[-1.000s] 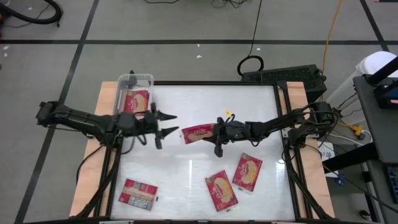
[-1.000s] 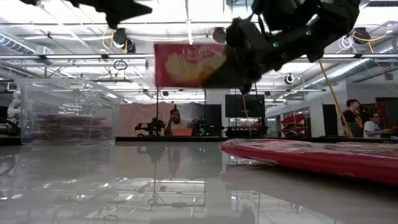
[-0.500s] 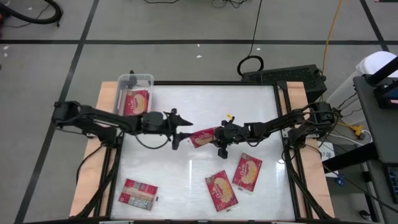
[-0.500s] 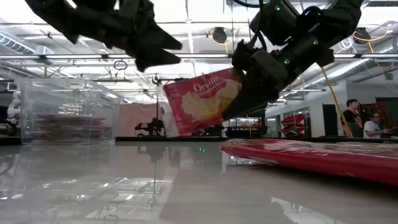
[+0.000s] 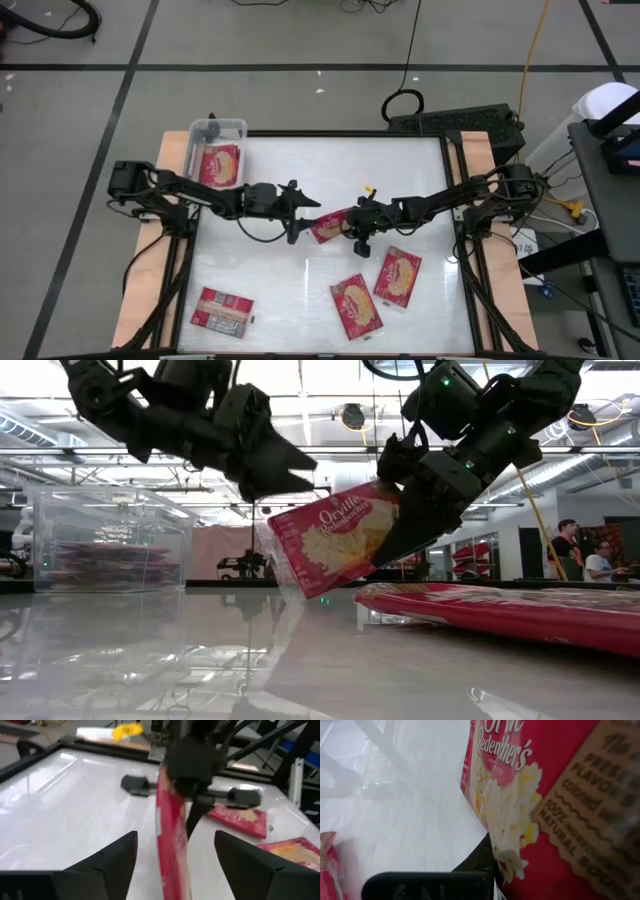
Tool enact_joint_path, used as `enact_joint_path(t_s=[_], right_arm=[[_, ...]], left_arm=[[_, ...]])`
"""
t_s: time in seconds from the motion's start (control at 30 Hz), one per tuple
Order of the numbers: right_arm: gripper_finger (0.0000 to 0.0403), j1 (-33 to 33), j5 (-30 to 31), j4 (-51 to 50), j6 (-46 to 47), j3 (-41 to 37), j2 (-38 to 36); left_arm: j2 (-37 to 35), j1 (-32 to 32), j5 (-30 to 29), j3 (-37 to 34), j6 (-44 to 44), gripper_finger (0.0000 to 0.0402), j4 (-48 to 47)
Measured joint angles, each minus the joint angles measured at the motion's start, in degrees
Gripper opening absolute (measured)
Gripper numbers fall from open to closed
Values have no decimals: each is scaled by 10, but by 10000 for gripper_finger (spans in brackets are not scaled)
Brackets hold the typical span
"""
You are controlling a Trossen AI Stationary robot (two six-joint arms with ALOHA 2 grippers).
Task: Sort popcorn bags into baskets
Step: Stack the red popcorn pack into the bin
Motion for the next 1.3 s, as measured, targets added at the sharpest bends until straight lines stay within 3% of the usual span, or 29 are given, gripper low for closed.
enact_joint_path(t_s=[0.17, 0.3, 0.53, 0.83, 1.07, 1.3], right_arm=[[12, 0, 0, -1, -18, 0, 0], [12, 0, -15, -3, -32, 0, 0], [12, 0, -14, -12, -32, 0, 0], [12, 0, -12, -7, -29, 0, 0], [25, 1, 5, -7, -21, 0, 0], [98, 5, 47, -6, -3, 1, -1]], left_arm=[[43, 5, 5, 0, -11, 296, 10], [76, 9, 30, 0, -31, 295, 41], [103, 9, 51, 0, -42, 211, 99], [102, 10, 50, 4, -33, 22, 96], [102, 19, 57, 4, -36, 27, 97], [59, 30, 75, 4, -35, 11, 75]])
